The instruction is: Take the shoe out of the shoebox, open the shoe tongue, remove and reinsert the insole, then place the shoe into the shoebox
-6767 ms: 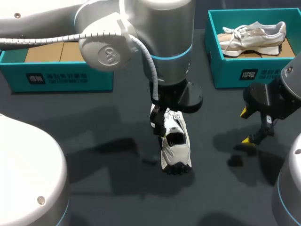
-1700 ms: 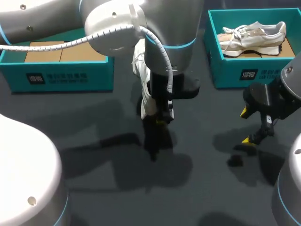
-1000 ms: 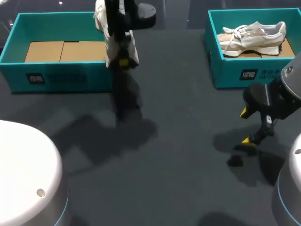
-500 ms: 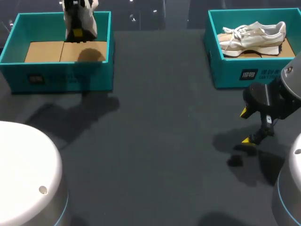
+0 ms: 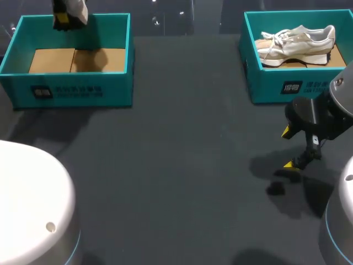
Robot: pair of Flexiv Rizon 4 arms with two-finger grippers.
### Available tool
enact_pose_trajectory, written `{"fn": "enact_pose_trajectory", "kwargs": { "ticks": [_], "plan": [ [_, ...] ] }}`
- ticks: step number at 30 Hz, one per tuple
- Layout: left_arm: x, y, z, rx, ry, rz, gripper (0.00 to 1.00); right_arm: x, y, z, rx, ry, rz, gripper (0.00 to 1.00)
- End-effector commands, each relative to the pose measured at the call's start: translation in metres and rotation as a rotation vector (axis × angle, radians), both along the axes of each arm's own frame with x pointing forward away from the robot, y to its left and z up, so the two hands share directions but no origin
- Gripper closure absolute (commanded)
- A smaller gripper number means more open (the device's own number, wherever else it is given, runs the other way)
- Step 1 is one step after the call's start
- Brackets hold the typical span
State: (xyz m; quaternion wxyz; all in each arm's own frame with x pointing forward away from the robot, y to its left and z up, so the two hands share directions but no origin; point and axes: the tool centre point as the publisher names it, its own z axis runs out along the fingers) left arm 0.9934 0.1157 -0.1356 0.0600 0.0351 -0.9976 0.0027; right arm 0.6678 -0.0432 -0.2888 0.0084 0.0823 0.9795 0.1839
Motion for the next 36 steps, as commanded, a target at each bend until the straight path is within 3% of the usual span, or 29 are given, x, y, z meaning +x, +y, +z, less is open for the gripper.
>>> {"fn": "enact_pose_trajectory", "kwargs": {
  "ticks": [1,5,9,15,20,22,24,26,36],
  "plan": [
    [0.004,-0.001,0.002,0.005,0.011,-0.001,1.0,-0.001,0.0,0.0,-0.001,-0.001,0.0,0.0],
    [0.007,0.001,0.002,0.006,0.018,-0.013,1.0,-0.001,0.0,0.0,-0.001,-0.001,0.0,0.0],
    [0.045,0.025,-0.003,0.024,0.066,-0.018,1.0,-0.001,0.0,0.0,-0.001,-0.001,0.0,0.0],
    [0.071,0.065,-0.015,0.044,0.069,-0.05,1.0,-0.001,0.0,0.0,-0.001,-0.001,0.0,0.0],
    [0.074,0.082,-0.021,0.043,0.075,-0.224,1.0,-0.001,0.0,0.0,-0.001,-0.001,0.0,0.0],
    [0.071,0.092,-0.022,0.024,0.047,-0.387,1.0,-0.001,0.0,0.0,-0.001,-0.001,0.0,0.0],
    [0.065,0.11,-0.02,-0.028,-0.006,-0.676,1.0,-0.001,0.0,0.0,-0.001,-0.001,0.0,0.0],
    [0.058,0.128,-0.018,0.0,-0.117,-0.928,1.0,-0.001,0.0,0.0,-0.001,-0.001,0.0,0.0],
    [0.058,0.128,-0.018,0.0,-0.117,-0.928,1.0,-0.001,0.0,0.0,-0.001,-0.001,0.0,0.0]
  ]
}}
